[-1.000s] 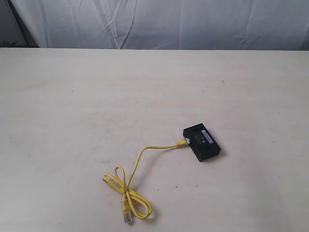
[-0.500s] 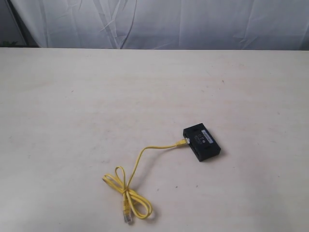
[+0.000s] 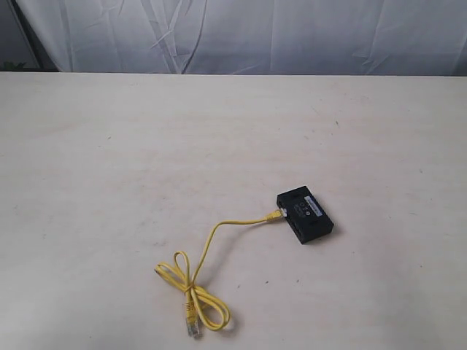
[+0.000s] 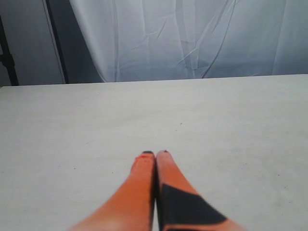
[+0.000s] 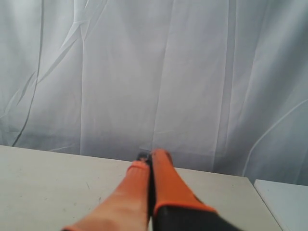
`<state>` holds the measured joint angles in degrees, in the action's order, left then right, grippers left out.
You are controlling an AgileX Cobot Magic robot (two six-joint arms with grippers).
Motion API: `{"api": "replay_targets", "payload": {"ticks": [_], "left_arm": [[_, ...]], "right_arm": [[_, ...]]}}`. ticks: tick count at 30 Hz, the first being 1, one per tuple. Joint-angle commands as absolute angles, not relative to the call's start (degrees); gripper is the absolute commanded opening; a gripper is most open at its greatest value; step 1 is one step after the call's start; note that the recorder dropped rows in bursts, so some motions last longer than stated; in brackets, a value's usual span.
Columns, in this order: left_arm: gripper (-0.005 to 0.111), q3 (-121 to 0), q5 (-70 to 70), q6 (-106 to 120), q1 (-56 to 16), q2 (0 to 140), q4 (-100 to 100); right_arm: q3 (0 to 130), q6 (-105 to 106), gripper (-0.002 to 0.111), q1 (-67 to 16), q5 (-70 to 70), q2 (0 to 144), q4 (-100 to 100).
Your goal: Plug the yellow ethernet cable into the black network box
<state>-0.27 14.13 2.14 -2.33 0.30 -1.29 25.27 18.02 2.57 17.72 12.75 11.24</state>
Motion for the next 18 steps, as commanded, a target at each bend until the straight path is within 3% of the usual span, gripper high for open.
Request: {"api": "replay_targets", "payload": {"ticks": [1,18], "left_arm": [[0.000,0.0,13.3,1.7,-2.2,0.0,-1.4],[0.000,0.0,13.3,1.7,-2.2,0.0,-1.4]], "right_arm": [[25.0,18.1,-0.001,2.9,17.4,12.5,11.3],[24.7,16.9,-0.001,2.9,17.6,12.5,11.0]]}}
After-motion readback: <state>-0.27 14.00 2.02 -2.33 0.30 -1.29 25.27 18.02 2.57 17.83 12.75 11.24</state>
